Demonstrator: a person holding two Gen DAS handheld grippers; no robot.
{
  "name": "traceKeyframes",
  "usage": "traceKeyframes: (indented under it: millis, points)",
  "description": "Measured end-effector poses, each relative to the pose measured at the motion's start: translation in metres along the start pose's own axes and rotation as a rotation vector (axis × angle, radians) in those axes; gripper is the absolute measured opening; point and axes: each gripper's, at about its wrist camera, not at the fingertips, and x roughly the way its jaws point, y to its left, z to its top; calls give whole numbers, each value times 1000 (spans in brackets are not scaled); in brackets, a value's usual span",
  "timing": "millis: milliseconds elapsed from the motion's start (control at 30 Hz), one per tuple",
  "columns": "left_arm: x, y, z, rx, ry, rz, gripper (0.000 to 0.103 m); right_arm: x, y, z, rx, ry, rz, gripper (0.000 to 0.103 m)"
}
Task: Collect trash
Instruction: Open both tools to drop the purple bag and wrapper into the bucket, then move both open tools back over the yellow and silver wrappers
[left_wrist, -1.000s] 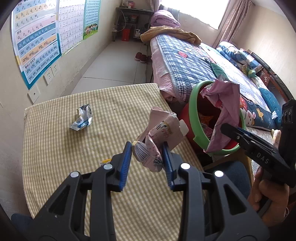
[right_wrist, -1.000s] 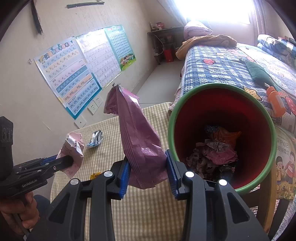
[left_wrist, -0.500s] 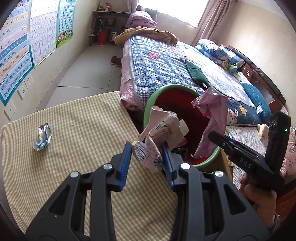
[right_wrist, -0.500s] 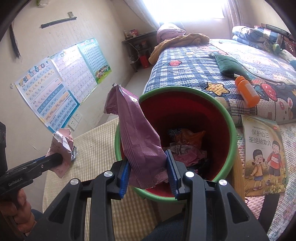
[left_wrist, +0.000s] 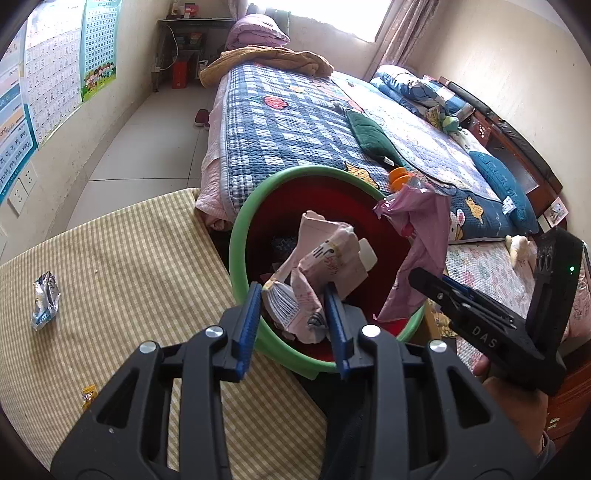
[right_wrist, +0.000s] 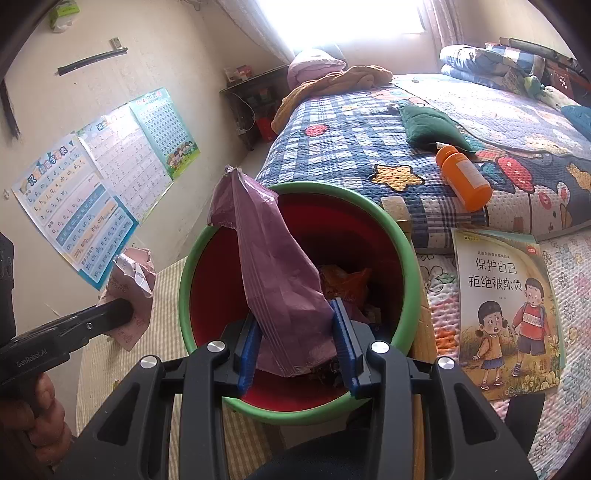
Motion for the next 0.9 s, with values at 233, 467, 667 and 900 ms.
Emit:
traceKeyframes:
  millis: [233,467,667,900]
  points:
    - [23,-5,7,7,23,-8,34,15,-8,3,-3,16,-12,37]
    - [37,1,12,-18,34,-7,39,29,-14,-2,-3,45,-24,53]
    - [30,11,12,-52,9,-9,70,28,-12,-2,-18,41,-48,68]
    - [3,31,3,-99,-36,31,93,16,10,-4,-62,23,-59,86]
